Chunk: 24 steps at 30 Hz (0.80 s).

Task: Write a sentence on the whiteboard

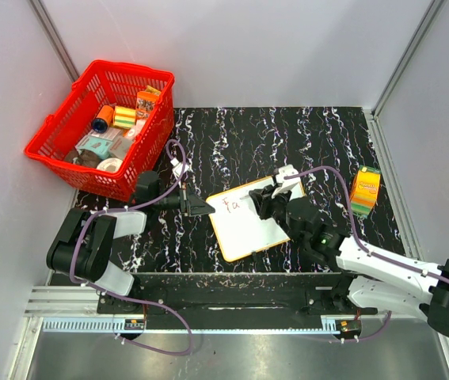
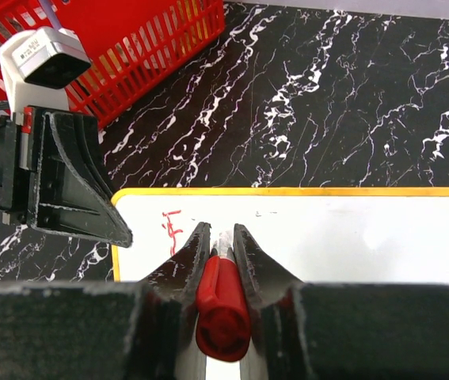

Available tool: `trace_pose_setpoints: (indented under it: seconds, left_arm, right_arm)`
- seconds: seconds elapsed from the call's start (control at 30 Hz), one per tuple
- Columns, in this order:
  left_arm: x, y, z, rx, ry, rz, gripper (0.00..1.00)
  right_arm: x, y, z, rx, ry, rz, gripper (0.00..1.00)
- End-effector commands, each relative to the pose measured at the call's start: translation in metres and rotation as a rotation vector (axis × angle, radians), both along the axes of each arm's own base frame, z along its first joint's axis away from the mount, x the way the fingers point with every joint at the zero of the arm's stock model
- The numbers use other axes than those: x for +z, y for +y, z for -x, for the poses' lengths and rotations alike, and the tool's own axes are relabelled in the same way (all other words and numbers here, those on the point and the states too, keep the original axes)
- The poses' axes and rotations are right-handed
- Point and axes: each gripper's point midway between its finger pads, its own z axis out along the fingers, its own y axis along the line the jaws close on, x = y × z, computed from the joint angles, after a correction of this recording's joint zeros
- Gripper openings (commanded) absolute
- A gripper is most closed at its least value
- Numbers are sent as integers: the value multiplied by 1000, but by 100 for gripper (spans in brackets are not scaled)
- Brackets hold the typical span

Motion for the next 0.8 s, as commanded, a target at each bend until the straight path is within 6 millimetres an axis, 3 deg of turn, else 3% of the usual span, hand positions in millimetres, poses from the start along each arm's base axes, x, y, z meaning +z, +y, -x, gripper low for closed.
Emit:
trace_pose_setpoints:
  seconds: [0.0,0.63,0.77]
  left_arm:
    - [7,-5,-4,-22,-136,-11,0]
    - [7,-5,-4,-22,-138,-12,0]
    - [6,-4,-4,-21,-137,-13,0]
  right_arm:
    - [5,2,-5,-22,-11,-15,0]
    - [-27,-7,12,20,67,28,0]
    - [-25,-8,14,19,66,16,0]
